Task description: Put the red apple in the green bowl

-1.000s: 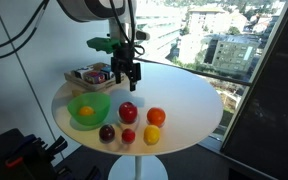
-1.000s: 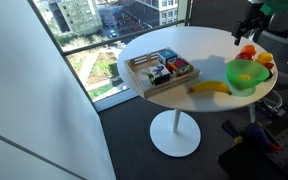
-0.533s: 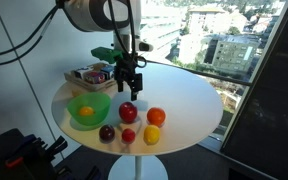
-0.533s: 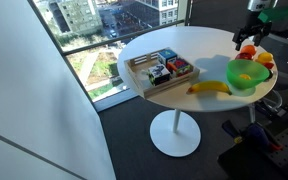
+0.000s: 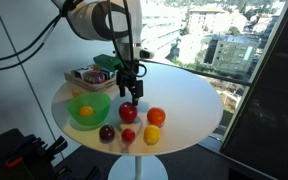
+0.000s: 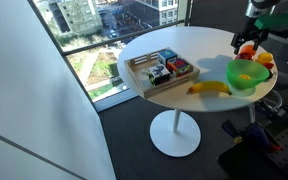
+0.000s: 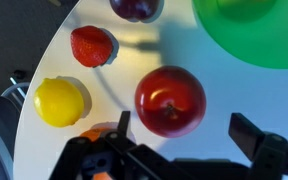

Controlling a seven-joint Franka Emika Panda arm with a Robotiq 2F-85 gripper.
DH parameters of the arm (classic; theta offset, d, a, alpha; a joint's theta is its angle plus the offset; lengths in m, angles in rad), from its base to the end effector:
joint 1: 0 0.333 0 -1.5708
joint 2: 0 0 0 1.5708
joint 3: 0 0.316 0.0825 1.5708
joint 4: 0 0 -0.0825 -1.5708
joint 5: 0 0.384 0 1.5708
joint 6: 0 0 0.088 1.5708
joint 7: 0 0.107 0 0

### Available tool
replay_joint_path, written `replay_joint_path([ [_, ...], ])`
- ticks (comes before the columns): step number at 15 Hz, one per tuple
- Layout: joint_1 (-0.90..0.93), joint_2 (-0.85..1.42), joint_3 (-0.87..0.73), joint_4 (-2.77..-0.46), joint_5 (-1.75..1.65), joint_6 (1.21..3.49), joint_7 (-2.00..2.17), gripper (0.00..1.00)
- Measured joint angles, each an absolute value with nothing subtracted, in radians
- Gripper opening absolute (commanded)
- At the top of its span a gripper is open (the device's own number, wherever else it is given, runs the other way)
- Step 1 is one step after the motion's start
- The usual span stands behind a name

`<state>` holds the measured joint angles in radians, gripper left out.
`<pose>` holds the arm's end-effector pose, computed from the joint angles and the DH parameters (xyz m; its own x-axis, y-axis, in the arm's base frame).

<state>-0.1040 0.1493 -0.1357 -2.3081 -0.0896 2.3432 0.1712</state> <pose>0.4956 -0.1230 0.2722 0.9349 -0.3404 -0.1009 -0.3315 -0.9386 0.0952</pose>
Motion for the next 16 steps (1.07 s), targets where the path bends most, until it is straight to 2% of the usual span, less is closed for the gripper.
replay_joint_path([
  [16, -0.104, 0.162, -0.142, -2.378, -0.189, 2.455, 0.273, 1.00],
])
